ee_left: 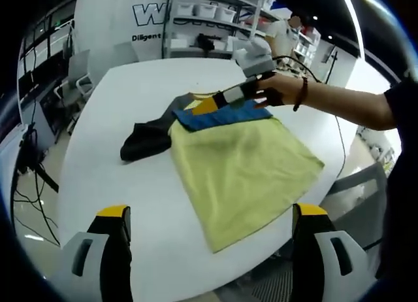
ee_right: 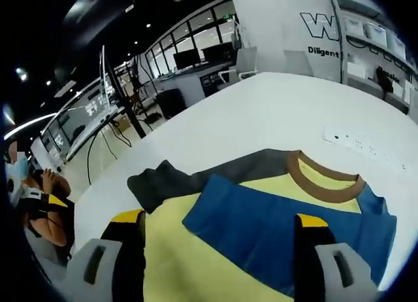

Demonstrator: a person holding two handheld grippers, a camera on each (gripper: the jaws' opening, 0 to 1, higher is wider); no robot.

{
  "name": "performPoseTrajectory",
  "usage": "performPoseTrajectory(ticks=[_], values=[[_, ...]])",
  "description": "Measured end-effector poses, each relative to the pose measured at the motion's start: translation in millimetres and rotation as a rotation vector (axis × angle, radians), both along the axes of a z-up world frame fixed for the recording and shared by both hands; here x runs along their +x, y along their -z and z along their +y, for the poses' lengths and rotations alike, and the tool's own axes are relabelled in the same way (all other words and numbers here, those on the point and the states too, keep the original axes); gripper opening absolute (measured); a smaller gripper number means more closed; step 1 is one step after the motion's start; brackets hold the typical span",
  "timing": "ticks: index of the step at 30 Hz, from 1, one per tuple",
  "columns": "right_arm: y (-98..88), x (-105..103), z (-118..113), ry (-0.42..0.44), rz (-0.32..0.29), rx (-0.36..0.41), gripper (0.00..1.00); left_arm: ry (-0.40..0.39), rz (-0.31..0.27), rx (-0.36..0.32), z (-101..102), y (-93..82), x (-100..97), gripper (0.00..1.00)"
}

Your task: Fold the garment on the visible template until the final outline fits inside the template.

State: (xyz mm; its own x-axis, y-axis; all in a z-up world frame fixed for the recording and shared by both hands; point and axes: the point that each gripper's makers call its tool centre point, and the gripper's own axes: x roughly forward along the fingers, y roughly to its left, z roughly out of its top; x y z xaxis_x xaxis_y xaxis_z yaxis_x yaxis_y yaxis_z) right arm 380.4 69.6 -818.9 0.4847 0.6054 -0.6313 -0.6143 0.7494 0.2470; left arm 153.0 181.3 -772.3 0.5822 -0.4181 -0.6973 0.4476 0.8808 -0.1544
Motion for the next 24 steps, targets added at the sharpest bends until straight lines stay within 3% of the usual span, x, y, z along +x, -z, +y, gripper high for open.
performPoseTrajectory(ticks=[2,15,24], values=[[-0.9,0,-3,0.003,0.000,0.000,0.99,0.007,-0.039,-0.005,-2,-4.6,4.0,0.99],[-14.5,-4,-42,0.052,-0.026,0.003,0.99,-0.009,-0.041,-0.006,2,-8.2,7.1,0.99],[-20.5,-9,-85,0.119,-0.045,-0.015,0.99,-0.013,-0.049,-0.008,1,-10.1,11.3,0.99]])
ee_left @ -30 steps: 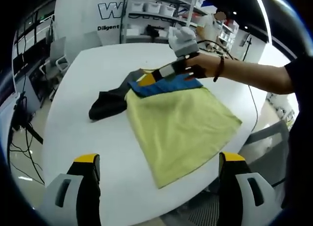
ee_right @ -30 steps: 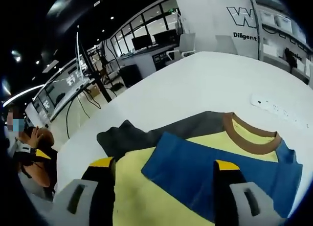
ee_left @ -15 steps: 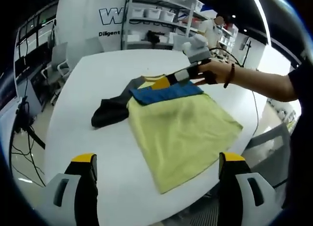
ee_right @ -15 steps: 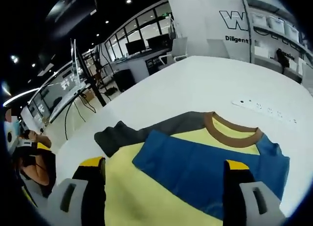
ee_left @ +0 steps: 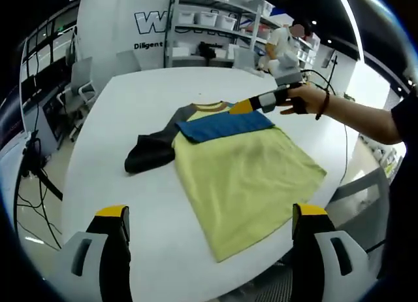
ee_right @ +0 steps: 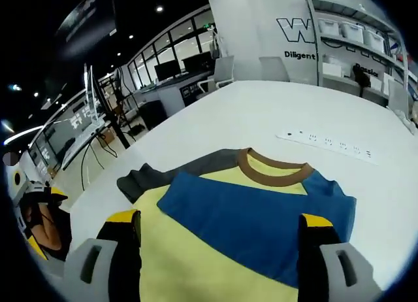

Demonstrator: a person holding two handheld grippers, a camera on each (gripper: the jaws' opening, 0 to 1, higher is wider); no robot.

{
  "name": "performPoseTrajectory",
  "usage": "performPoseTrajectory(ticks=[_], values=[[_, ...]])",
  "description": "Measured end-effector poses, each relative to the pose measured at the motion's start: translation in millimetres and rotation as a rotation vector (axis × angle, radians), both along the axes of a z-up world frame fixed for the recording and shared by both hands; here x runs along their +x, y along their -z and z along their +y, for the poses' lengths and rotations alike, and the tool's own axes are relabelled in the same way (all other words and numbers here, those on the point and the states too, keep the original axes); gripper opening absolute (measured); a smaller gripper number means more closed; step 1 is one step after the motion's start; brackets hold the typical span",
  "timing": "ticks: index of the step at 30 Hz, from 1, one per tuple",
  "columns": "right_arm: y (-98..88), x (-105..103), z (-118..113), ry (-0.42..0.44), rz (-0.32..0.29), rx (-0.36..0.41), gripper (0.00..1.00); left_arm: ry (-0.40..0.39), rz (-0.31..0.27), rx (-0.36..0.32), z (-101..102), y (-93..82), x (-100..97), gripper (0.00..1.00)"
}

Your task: Fold the garment on the visible template until the final outline fits inside the template.

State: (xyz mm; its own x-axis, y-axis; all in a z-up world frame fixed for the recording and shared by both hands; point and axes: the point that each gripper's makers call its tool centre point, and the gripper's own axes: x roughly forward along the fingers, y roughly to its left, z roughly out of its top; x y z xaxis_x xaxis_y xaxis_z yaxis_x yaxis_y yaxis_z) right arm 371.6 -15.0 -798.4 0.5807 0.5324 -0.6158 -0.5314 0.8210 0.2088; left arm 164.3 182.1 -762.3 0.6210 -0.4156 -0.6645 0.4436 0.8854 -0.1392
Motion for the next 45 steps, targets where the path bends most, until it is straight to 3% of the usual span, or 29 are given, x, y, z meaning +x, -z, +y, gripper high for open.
performPoseTrajectory(ticks=[11,25,29,33,38,45], values=[[6.1,-5,-46,0.086,0.009,-0.009,0.99,0.015,0.005,0.004,-5,1.5,0.1,0.99],[31.4,-12,-100,0.209,0.054,-0.021,0.95,0.030,0.015,0.013,-7,5.2,-1.2,0.99],[37.2,-12,-118,0.284,0.045,-0.019,0.84,0.034,0.019,0.014,-8,6.7,-2.0,0.99],[43.1,-16,-123,0.306,0.055,-0.016,0.80,0.030,0.014,0.014,-8,6.8,-1.2,0.99],[52.3,-23,-131,0.319,0.063,-0.048,0.69,0.034,0.014,0.022,-6,7.4,-1.2,0.99],[56.3,-26,-142,0.344,0.045,-0.069,0.39,0.031,0.020,0.039,-4,10.5,-1.8,0.99]])
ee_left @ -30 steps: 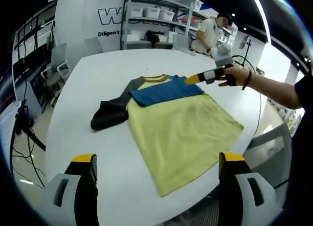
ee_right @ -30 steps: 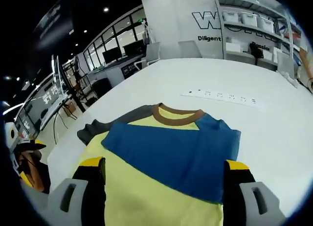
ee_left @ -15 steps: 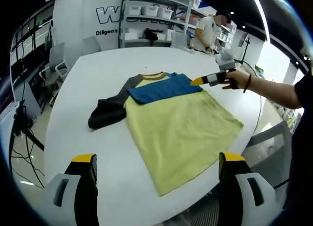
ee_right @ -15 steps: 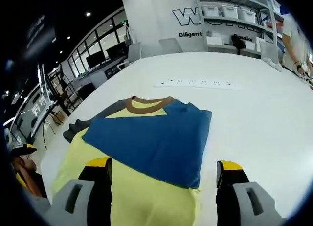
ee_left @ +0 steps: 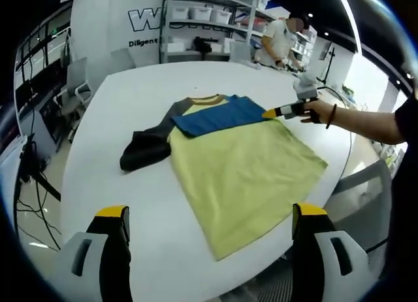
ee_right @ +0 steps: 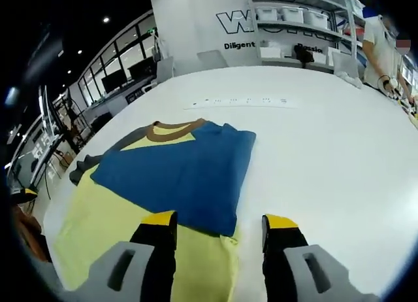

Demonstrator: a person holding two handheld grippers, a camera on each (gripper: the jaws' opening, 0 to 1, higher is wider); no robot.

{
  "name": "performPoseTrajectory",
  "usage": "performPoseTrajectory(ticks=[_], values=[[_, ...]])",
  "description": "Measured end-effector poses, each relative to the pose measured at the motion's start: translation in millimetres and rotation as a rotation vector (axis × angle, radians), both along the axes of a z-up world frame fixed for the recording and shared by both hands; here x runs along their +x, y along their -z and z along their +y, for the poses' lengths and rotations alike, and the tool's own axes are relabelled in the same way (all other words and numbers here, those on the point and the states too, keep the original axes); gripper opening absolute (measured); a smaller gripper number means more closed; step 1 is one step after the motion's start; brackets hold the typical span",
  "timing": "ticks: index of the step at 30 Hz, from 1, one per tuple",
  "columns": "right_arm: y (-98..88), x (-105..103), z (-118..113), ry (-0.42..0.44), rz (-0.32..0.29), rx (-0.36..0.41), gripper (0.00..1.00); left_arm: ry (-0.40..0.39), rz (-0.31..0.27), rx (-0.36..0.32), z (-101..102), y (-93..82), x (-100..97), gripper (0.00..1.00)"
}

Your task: Fold the garment on the visible template until the final outline fits inside the template.

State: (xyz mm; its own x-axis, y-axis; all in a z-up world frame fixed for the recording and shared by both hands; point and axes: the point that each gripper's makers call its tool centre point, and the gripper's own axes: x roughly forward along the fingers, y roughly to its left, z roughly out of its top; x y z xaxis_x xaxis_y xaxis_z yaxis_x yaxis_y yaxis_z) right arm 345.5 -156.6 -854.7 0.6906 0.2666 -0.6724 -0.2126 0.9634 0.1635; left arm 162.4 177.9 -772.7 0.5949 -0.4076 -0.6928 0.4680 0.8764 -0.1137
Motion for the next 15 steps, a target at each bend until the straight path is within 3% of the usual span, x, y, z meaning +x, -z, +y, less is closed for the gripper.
performPoseTrajectory(ticks=[11,15], values=[[3.6,-4.5,-9.2,0.001,-0.005,-0.050,0.12,-0.003,0.003,0.003,1.2,1.3,-2.0,0.99],[8.6,-5.0,-10.8,0.016,0.005,-0.048,0.09,-0.001,0.002,0.003,0.5,1.3,-1.7,0.99]])
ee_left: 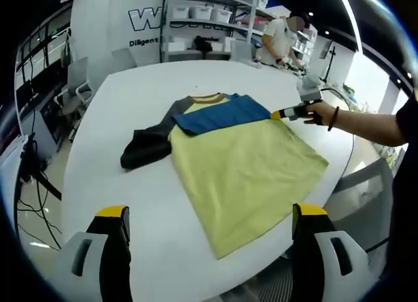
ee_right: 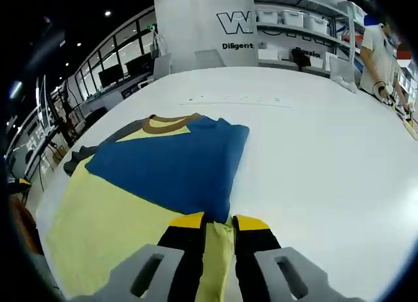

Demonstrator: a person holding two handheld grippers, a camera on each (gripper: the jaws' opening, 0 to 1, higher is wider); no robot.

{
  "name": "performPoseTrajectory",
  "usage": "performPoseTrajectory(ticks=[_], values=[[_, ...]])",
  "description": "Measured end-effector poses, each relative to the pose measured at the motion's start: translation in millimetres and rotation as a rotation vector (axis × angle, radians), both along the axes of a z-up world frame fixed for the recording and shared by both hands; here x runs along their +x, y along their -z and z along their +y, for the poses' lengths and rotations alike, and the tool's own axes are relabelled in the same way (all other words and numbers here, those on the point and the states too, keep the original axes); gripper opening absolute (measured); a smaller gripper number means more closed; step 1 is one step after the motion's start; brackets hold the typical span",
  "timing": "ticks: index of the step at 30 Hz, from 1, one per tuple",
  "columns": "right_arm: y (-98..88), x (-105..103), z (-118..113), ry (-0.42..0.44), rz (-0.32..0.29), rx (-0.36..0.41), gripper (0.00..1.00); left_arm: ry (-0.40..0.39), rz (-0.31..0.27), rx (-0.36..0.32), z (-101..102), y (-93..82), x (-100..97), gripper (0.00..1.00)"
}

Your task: Fold the garment on the visible template until the final outline fits inside the template.

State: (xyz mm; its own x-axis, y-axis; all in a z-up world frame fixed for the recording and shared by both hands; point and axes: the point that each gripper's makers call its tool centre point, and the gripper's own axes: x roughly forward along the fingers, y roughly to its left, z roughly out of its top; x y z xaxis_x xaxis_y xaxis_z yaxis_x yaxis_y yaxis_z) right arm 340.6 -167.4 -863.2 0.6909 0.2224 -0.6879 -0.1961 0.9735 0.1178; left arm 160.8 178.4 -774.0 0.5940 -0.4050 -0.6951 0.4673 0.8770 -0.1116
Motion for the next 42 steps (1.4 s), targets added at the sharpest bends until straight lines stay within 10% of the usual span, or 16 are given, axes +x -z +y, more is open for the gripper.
performPoseTrajectory(ticks=[42], values=[[-1.2,3,-96,-0.033,0.058,-0.203,0.00,0.017,0.014,-0.005,-6,4.3,7.0,0.99]])
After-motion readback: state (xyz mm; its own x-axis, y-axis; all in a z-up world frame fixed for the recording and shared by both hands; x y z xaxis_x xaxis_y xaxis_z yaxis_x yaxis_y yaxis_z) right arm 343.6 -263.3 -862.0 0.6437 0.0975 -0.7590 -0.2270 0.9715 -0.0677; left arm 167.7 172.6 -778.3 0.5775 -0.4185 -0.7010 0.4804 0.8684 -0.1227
